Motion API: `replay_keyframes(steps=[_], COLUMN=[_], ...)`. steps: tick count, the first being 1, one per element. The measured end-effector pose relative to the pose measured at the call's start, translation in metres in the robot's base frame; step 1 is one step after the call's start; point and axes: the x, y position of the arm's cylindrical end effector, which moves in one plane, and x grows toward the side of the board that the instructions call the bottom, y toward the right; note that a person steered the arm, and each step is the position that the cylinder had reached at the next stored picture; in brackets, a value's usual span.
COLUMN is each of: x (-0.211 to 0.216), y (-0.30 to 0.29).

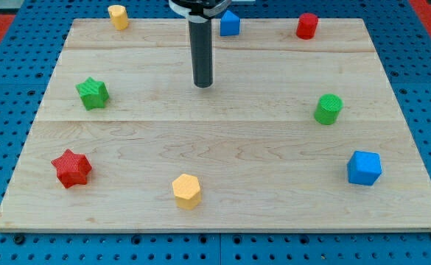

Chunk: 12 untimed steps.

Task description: Move the arm below the triangle

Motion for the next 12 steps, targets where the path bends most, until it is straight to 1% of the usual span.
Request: replay_keyframes(steps=[8, 12], x=[0.0, 0.0], y=[0.023, 0.054])
